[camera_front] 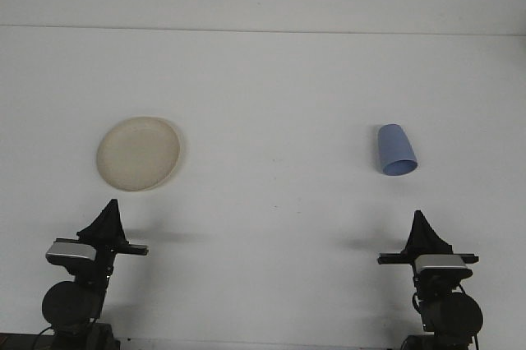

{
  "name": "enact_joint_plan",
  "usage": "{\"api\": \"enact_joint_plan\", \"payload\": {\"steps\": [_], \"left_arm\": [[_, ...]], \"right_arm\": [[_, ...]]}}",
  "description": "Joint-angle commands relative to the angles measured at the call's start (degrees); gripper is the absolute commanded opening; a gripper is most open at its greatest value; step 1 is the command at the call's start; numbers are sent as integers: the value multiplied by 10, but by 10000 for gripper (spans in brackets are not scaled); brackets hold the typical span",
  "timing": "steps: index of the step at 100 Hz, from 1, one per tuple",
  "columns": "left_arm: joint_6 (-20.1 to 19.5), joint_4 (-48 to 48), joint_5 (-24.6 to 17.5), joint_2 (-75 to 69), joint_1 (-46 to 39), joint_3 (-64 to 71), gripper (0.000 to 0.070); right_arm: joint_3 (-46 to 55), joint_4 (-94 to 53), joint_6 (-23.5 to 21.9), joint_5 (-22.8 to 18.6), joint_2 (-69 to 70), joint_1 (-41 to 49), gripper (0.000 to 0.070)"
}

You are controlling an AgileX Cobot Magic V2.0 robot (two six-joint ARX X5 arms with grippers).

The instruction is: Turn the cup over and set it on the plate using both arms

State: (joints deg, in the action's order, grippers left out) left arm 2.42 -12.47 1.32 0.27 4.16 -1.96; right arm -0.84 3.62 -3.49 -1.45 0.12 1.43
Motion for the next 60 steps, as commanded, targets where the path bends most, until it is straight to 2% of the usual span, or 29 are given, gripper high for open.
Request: {"api": "enact_joint_plan", "payload": {"steps": [1,34,60], "left_arm": [[-4,-7,0,-1,0,11,12],[-4,-7,0,-1,0,11,12],[-4,-7,0,-1,0,11,12]], "right_arm": [[1,7,-9,0,0,-2,0],[-15,1,-8,0,0,-2,0],[-108,-76,-8,0,15,-2,0]]}}
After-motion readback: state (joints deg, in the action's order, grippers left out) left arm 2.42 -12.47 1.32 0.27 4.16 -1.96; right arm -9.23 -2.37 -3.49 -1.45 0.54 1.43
